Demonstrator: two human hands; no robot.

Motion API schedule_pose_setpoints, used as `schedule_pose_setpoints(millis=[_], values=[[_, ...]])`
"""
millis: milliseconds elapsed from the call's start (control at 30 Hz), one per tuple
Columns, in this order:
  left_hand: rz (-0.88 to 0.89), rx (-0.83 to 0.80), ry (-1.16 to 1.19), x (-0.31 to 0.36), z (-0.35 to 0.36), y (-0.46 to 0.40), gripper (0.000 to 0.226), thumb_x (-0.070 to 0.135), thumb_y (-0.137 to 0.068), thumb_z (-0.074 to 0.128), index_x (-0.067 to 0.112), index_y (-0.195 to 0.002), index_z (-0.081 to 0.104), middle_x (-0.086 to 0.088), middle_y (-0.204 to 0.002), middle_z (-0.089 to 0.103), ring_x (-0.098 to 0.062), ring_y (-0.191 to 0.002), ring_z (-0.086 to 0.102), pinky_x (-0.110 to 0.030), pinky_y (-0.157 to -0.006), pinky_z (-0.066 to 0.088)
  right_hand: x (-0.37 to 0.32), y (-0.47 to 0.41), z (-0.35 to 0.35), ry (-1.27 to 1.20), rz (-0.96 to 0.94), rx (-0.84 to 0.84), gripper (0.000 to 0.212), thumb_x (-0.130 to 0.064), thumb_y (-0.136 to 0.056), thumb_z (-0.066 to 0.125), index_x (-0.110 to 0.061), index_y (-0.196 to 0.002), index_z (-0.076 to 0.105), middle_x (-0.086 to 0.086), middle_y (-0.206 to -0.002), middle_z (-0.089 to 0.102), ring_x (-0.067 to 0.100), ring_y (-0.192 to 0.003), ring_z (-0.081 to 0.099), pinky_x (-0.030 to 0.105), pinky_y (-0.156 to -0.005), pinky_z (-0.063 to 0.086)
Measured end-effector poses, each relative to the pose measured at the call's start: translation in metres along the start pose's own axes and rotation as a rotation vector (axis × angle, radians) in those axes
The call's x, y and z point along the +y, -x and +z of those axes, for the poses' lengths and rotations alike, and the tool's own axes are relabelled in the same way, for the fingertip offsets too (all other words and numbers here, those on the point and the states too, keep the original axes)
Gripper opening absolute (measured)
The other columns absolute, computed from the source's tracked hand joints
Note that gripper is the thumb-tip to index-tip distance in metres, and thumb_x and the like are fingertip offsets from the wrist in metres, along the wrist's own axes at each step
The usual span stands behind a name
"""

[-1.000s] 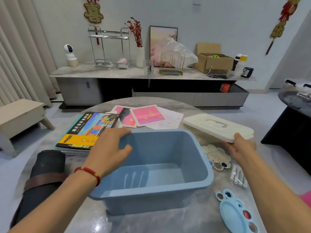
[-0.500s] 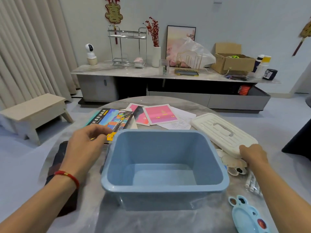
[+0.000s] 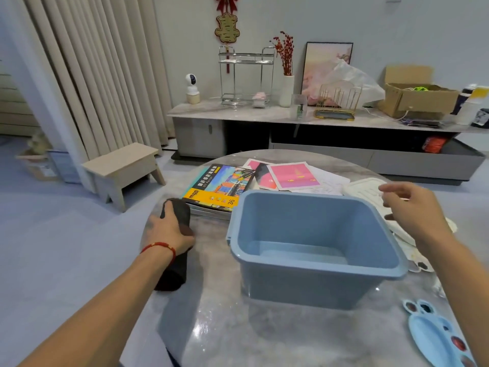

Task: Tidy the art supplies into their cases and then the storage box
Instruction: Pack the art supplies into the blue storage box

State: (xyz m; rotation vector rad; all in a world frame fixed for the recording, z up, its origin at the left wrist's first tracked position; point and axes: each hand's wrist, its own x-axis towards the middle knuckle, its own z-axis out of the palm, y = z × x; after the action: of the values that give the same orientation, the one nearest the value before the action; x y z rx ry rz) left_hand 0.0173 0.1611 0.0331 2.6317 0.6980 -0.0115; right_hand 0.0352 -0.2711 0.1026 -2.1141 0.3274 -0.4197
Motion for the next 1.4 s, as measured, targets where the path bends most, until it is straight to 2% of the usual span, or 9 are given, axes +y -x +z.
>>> schedule_pose_setpoints(millis=[100, 233, 367, 533, 700, 900, 1100, 1333, 1400], values=[[0.114, 0.171, 0.071, 0.02, -0.034, 0.019, 0.11, 0.039, -0.071, 0.08, 0.036, -0.153, 0.007, -0.017, -0.126, 0.039, -0.044, -0.108, 0.053, -0.049, -0.089, 0.051, -0.032, 0.021, 0.002, -0.073, -0.134, -0.093, 0.016, -0.013, -0.094, 0.062, -0.024, -0.098, 0.072, 0.0, -0.092, 0.075, 0.017, -0.082, 0.071, 0.045, -0.086, 0.058], [0.416, 0.307, 0.289, 0.078, -0.082, 0.06, 0.112, 0.037, -0.068, 0.081, 0.038, -0.156, 0.012, -0.009, -0.127, 0.044, -0.029, -0.106, 0.051, -0.037, -0.088, 0.047, -0.094, 0.061, 0.025, -0.406, -0.196, -0.575, 0.022, -0.027, -0.098, 0.061, -0.017, -0.115, 0.072, 0.006, -0.109, 0.076, 0.023, -0.097, 0.074, 0.044, -0.093, 0.057], [0.484, 0.017, 0.873, 0.137, -0.091, 0.098, 0.105, 0.027, -0.068, 0.085, 0.041, -0.154, 0.025, 0.009, -0.124, 0.056, -0.013, -0.099, 0.065, -0.033, -0.079, 0.058, -0.128, 0.081, 0.057, -0.666, 0.037, -0.849, 0.053, -0.056, -0.09, 0.053, -0.022, -0.127, 0.067, 0.013, -0.125, 0.068, 0.028, -0.11, 0.069, 0.05, -0.098, 0.055], [0.344, -0.339, 1.422, 0.171, -0.044, 0.117, 0.066, 0.009, -0.077, 0.078, 0.023, -0.134, 0.049, -0.007, -0.113, 0.07, -0.022, -0.091, 0.071, -0.037, -0.072, 0.061, -0.113, 0.07, 0.056, -0.838, 0.129, -0.767, 0.038, -0.033, -0.103, 0.054, -0.011, -0.132, 0.061, 0.014, -0.125, 0.07, 0.03, -0.12, 0.065, 0.048, -0.101, 0.054], [0.488, -0.457, 1.134, 0.166, -0.04, 0.098, 0.048, 0.02, -0.068, 0.07, 0.012, -0.116, 0.065, 0.002, -0.099, 0.07, -0.014, -0.093, 0.066, -0.03, -0.083, 0.052, -0.082, 0.044, 0.033, -0.444, -0.148, -0.634, 0.054, -0.035, -0.086, 0.075, -0.03, -0.136, 0.056, -0.001, -0.122, 0.071, 0.02, -0.112, 0.069, 0.05, -0.096, 0.056], [0.354, 0.048, 0.777, 0.13, -0.034, 0.061, 0.028, 0.018, -0.085, 0.066, 0.024, -0.112, 0.066, 0.002, -0.11, 0.065, -0.015, -0.098, 0.062, -0.031, -0.081, 0.051, -0.072, 0.026, 0.02, 0.291, -0.545, -0.663, 0.068, -0.037, -0.084, 0.077, -0.047, -0.142, 0.043, -0.019, -0.12, 0.063, 0.007, -0.105, 0.061, 0.034, -0.094, 0.051], [0.349, 0.055, 0.253, 0.102, 0.008, 0.025, 0.04, 0.029, -0.091, 0.053, 0.021, -0.131, 0.054, -0.013, -0.132, 0.053, -0.032, -0.122, 0.048, -0.041, -0.099, 0.042, -0.046, 0.037, 0.079, 0.806, -0.523, -1.185, 0.061, -0.037, -0.084, 0.077, -0.037, -0.139, 0.05, -0.012, -0.126, 0.06, 0.01, -0.105, 0.056, 0.03, -0.096, 0.045], [0.076, -0.013, 0.462, 0.07, 0.026, -0.025, 0.02, 0.025, -0.089, 0.049, 0.011, -0.08, 0.059, -0.022, -0.091, 0.064, -0.031, -0.079, 0.051, -0.038, -0.075, 0.048, -0.051, 0.035, 0.1, 0.915, -0.461, -1.325, 0.064, -0.042, -0.095, 0.064, -0.024, -0.151, 0.039, -0.003, -0.144, 0.053, 0.02, -0.124, 0.055, 0.036, -0.108, 0.043], [-0.087, -0.049, 0.669, 0.059, 0.036, -0.043, 0.019, 0.021, -0.086, 0.055, 0.006, -0.09, 0.066, -0.019, -0.094, 0.065, -0.033, -0.082, 0.057, -0.043, -0.083, 0.056, -0.059, 0.033, 0.1, 0.887, -0.433, -1.318, 0.068, -0.054, -0.093, 0.063, -0.025, -0.149, 0.041, -0.004, -0.143, 0.053, 0.018, -0.125, 0.055, 0.038, -0.11, 0.042]])
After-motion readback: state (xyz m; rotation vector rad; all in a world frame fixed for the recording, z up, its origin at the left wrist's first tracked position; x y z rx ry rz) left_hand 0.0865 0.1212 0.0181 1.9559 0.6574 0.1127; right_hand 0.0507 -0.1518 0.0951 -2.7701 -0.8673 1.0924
